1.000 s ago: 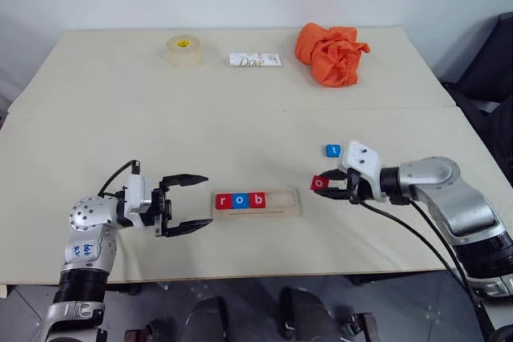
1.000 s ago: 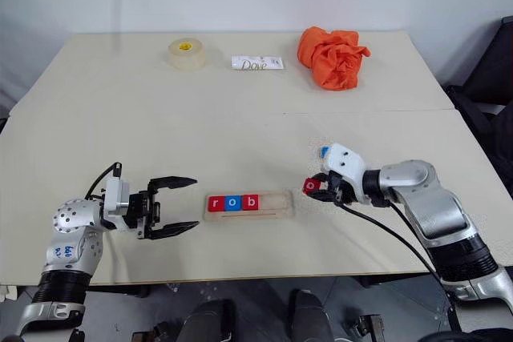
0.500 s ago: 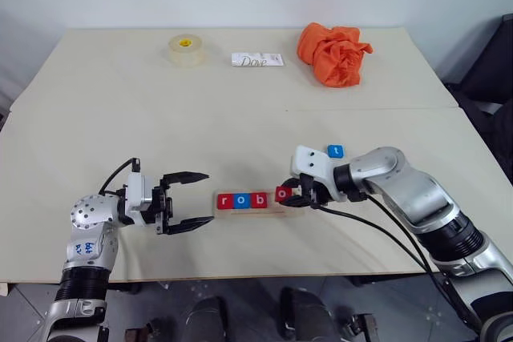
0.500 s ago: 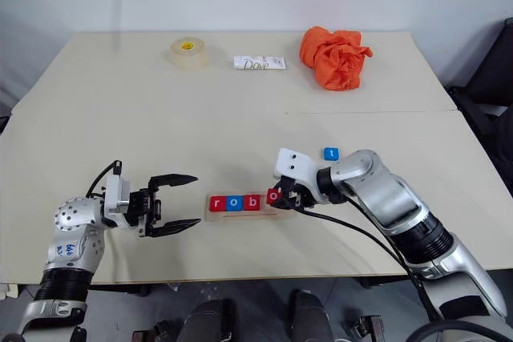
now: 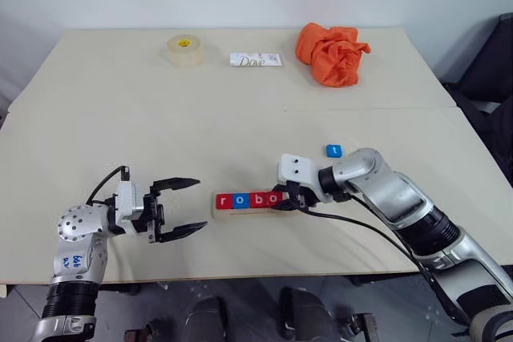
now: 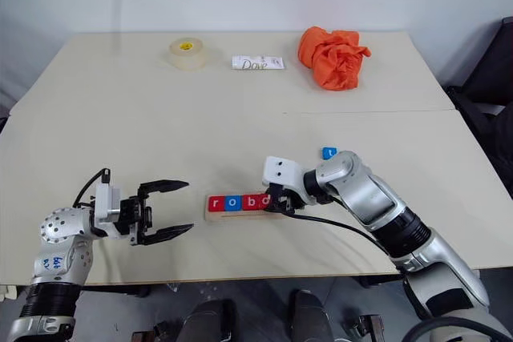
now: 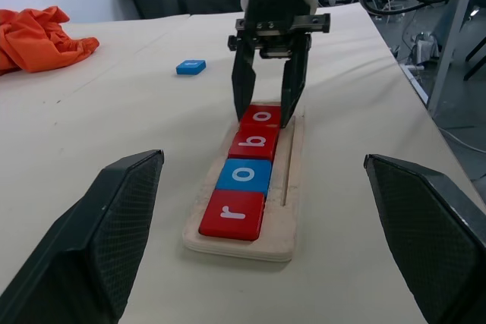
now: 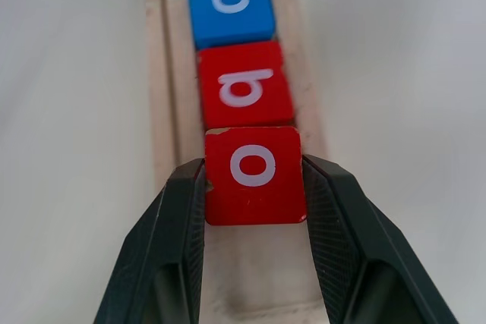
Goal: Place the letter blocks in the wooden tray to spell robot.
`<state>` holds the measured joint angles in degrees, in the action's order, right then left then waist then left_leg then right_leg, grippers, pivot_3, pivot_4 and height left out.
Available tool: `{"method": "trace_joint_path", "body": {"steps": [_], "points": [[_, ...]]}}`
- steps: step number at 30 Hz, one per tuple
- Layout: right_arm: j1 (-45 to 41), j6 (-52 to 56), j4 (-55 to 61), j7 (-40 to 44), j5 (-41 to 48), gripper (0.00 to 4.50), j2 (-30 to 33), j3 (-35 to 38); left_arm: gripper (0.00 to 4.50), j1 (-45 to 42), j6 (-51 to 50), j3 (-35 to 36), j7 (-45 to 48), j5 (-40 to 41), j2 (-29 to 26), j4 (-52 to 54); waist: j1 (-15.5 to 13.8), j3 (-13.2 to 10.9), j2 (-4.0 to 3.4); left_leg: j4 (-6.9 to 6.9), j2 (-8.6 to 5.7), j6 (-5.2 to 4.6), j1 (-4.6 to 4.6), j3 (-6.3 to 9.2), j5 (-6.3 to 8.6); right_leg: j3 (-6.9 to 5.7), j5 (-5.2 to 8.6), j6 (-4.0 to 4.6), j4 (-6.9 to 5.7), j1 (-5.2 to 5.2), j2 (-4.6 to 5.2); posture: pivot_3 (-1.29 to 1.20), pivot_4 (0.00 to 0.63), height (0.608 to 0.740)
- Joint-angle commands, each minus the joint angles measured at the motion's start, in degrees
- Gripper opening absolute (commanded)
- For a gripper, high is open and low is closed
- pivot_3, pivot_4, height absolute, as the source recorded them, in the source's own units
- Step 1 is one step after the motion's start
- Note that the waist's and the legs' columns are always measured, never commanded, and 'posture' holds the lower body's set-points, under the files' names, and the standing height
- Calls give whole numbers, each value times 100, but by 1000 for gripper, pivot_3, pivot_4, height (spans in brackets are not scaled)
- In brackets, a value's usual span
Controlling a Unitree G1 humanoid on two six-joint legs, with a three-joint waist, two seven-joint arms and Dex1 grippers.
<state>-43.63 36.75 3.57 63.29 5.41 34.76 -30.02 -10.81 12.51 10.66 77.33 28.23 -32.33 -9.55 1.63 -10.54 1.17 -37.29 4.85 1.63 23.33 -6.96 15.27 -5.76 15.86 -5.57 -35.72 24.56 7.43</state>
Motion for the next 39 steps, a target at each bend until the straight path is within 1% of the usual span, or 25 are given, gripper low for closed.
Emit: {"method": "trace_joint_path", "body": {"steps": [1,9,18,26,39], "points": [[-71,-155,-59,93,-113,1447,-56,-25,4500,62,3,122,-45,161,-84,221,-1,0,0,0,0,0,0,0,0,0,0,0,0,0,0,0,150,740],[7,-194,38,327,-153,1447,-110,-80,4500,42,15,90,-105,160,-76,213,-2,0,0,0,0,0,0,0,0,0,0,0,0,-1,0,0,150,740],[-55,-244,-199,260,-312,1447,-352,-84,4500,-49,36,48,-108,139,-59,133,13,0,0,0,1,1,-3,-2,0,0,0,0,-2,-1,-1,0,150,740],[12,-225,-35,412,-400,1447,-275,-119,4500,-107,53,39,-99,121,-54,61,6,0,0,-1,1,2,-4,-1,-1,0,0,1,-6,-1,-1,0,150,740],[72,250,312,280,-393,1447,-313,-62,4500,-226,82,-6,-79,99,-25,-70,4,0,0,0,1,2,-3,-1,-1,0,0,1,-4,0,0,0,150,740]]}}
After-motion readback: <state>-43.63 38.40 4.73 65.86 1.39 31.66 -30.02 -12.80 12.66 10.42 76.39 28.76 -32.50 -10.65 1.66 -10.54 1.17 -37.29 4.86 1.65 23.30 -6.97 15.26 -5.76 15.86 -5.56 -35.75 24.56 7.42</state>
